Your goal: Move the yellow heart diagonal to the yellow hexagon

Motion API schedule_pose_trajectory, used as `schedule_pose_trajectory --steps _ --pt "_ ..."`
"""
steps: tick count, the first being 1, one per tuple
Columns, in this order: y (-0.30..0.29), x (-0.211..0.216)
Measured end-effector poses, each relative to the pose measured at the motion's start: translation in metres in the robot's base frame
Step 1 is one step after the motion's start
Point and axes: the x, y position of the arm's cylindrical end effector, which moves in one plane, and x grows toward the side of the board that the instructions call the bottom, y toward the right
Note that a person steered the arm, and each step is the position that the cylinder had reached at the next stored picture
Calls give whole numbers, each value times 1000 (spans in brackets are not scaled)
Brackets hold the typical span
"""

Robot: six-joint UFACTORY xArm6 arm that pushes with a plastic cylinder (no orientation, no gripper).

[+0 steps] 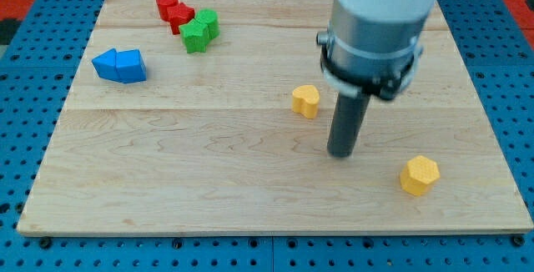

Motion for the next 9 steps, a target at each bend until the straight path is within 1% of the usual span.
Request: schedule_pose_trajectory --steps 1,2,3,4,5,6,7,8,9 --pt "28 -66" --pt "-64 -68" --pt "-81 -42" --pt "-137 -71" --pt "-179 -67" --pt "-164 -23" --pt "-78 -23" --pt "4 -9" --pt "27 -8"
